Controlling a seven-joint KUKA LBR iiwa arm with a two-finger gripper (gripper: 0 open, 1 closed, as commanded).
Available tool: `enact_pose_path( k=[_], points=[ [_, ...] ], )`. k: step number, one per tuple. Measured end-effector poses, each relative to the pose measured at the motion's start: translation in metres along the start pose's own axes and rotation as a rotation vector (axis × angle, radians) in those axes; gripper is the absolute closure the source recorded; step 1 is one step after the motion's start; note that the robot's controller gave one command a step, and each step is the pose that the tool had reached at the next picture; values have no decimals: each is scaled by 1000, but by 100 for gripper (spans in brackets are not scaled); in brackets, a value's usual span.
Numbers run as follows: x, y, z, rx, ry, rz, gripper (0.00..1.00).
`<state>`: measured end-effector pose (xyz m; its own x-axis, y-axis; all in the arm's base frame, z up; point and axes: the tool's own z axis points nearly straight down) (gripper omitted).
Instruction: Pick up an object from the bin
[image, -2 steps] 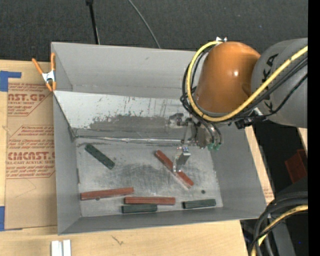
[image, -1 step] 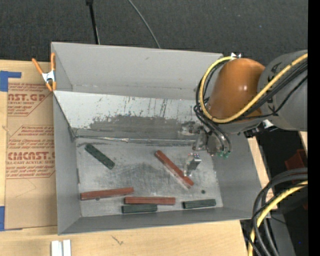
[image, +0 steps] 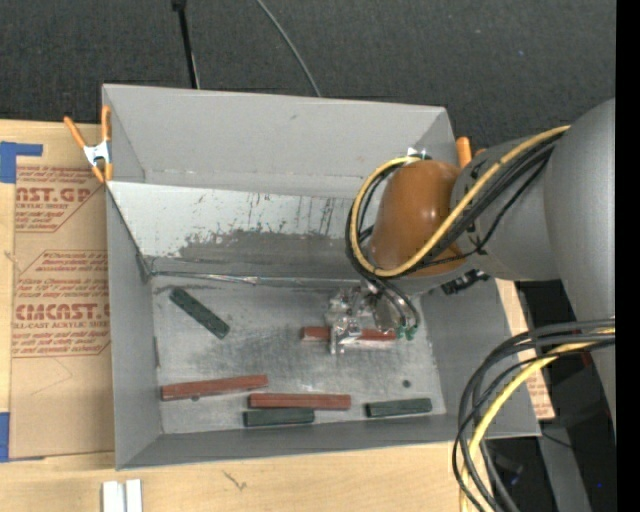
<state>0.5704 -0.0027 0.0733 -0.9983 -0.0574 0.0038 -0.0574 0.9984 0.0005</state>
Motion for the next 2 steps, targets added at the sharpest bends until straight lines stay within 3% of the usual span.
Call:
enact_pose_path(
  k=[1,2],
  points=[
    [0,0,0,0,0,0,100],
    [24,8,-167,1,-9,-140,100]
  ],
)
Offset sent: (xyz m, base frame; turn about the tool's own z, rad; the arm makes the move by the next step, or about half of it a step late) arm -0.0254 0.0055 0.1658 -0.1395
